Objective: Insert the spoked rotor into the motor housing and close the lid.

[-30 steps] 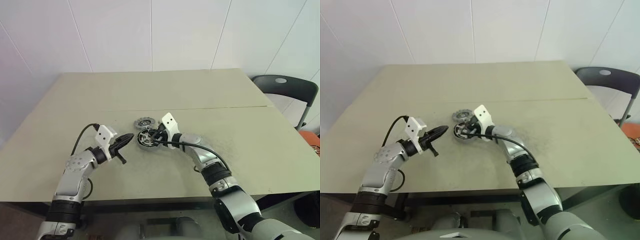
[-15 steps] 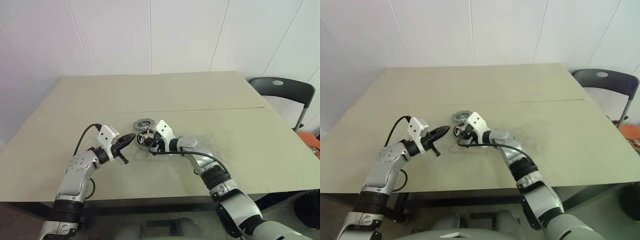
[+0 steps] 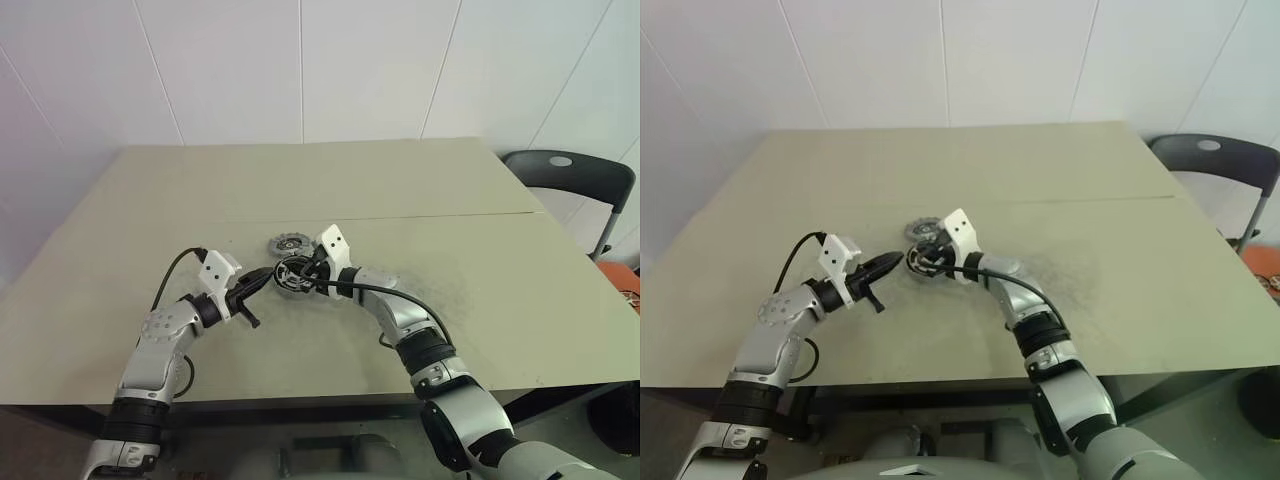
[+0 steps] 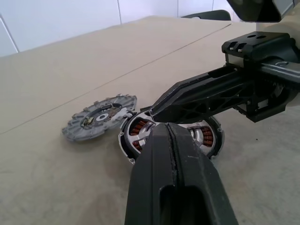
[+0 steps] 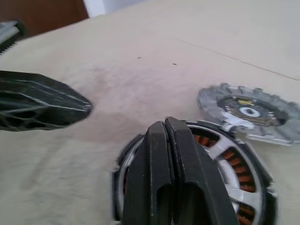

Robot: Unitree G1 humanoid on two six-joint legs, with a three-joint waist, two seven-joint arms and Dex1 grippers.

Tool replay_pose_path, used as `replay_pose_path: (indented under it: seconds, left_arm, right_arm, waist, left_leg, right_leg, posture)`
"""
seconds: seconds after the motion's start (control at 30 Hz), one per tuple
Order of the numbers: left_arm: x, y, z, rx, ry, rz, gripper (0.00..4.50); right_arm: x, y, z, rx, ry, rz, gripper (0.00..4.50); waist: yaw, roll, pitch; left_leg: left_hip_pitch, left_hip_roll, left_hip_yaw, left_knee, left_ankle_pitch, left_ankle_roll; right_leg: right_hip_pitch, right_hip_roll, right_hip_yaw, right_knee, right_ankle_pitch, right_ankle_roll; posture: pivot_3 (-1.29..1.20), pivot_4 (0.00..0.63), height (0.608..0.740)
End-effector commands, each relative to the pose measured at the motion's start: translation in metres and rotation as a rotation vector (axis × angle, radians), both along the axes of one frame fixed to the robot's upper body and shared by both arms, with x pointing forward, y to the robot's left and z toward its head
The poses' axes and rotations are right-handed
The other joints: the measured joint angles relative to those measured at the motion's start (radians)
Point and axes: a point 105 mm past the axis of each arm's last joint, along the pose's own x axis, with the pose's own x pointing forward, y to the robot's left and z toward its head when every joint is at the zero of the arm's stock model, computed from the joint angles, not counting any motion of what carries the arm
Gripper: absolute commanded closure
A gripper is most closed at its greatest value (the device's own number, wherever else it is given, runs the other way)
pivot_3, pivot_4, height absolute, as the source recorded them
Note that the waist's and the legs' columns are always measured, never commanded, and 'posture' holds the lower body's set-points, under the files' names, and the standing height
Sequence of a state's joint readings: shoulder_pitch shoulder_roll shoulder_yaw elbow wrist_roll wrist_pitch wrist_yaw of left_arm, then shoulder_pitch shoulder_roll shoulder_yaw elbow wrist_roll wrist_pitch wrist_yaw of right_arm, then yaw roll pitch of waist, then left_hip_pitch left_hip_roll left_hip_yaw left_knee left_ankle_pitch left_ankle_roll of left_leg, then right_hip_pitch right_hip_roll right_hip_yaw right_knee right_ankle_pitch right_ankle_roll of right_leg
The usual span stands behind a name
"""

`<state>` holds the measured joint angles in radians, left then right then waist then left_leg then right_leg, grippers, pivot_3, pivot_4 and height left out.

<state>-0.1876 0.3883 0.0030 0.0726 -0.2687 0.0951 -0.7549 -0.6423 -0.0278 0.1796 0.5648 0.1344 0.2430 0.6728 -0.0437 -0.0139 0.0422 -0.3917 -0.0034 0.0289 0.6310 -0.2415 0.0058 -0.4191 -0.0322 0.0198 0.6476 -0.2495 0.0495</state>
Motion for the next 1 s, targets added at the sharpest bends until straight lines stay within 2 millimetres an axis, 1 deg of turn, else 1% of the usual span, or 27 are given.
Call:
replay_pose_path:
  seconds: [0.03,0.1,0.13,0.2,0.27,0.43,0.7,0.8,0.87,1.0]
  left_arm:
    - [0.003,-0.002,0.012,0.003,-0.056,-0.003,4.50]
    - [0.003,-0.002,0.013,0.003,-0.057,-0.002,4.50]
    - [0.004,-0.002,0.013,0.002,-0.058,-0.002,4.50]
    - [0.003,-0.002,0.013,0.001,-0.059,-0.002,4.50]
    - [0.003,-0.003,0.013,0.001,-0.060,-0.001,4.50]
    - [0.003,-0.004,0.013,-0.002,-0.061,0.001,4.50]
    - [0.004,-0.008,0.014,-0.004,-0.061,-0.009,4.50]
    - [0.004,-0.008,0.013,-0.003,-0.061,-0.008,4.50]
    - [0.004,-0.007,0.013,-0.002,-0.061,-0.005,4.50]
    - [0.004,-0.005,0.014,-0.002,-0.065,0.000,4.50]
  right_arm:
    - [0.003,0.001,0.000,-0.077,-0.041,0.013,4.46]
    - [-0.005,-0.002,-0.026,-0.221,-0.012,0.055,4.46]
    - [-0.007,-0.003,-0.035,-0.264,-0.004,0.066,4.46]
    - [-0.013,-0.003,-0.043,-0.287,0.027,0.095,4.46]
    - [-0.017,-0.003,-0.047,-0.295,0.048,0.114,4.46]
    - [-0.014,0.000,-0.042,-0.284,0.025,0.106,4.46]
    - [0.019,0.011,-0.001,-0.203,-0.114,-0.013,4.46]
    - [0.023,0.014,0.005,-0.189,-0.129,-0.017,4.46]
    - [0.022,0.016,0.003,-0.212,-0.124,0.006,4.46]
    - [0.010,0.015,-0.022,-0.345,-0.058,0.106,4.46]
  waist:
    - [0.000,0.000,0.000]
    - [-0.001,0.000,0.000]
    - [-0.002,0.000,0.000]
    - [-0.002,-0.001,-0.001]
    - [-0.002,0.000,-0.001]
    - [-0.002,0.000,-0.001]
    - [-0.003,0.000,0.000]
    - [-0.002,0.000,0.000]
    - [-0.001,0.000,0.000]
    - [-0.001,0.000,0.000]
  left_leg:
    - [0.000,0.000,0.000,0.000,0.000,0.000]
    - [0.000,0.000,0.000,0.000,0.000,0.000]
    - [0.000,0.000,0.000,0.000,0.000,0.000]
    - [0.002,0.000,0.001,0.000,0.000,0.000]
    - [0.005,0.000,0.000,0.000,0.000,0.000]
    - [0.016,0.001,0.000,-0.001,-0.001,-0.001]
    - [0.017,0.001,0.000,-0.001,-0.001,-0.001]
    - [0.016,0.001,0.000,-0.001,0.000,0.000]
    - [0.014,0.001,0.001,-0.001,0.000,0.000]
    - [0.010,0.001,0.001,-0.001,0.000,0.000]
  right_leg:
    - [0.000,0.000,0.000,0.000,0.000,0.000]
    - [0.000,0.000,0.000,0.000,0.000,0.000]
    - [0.000,0.000,0.000,0.000,0.000,0.000]
    - [0.002,0.000,0.000,0.000,0.000,-0.001]
    - [0.005,0.000,0.000,0.000,-0.002,-0.003]
    - [0.014,0.000,0.000,-0.001,-0.003,-0.004]
    - [0.014,0.001,0.000,0.000,-0.003,-0.005]
    - [0.014,0.001,0.000,0.000,-0.003,-0.005]
    - [0.013,0.000,0.000,-0.001,-0.003,-0.004]
    - [0.010,-0.001,0.000,-0.002,-0.002,-0.004]
  posture:
    - [0.00,0.000,0.740]
    - [0.00,0.000,0.740]
    - [0.00,0.000,0.740]
    - [0.00,0.000,0.740]
    - [0.00,0.000,0.740]
    - [0.00,0.000,0.740]
    - [0.00,0.000,0.740]
    - [0.00,0.000,0.740]
    - [0.00,0.000,0.740]
    - [0.00,0.000,0.740]
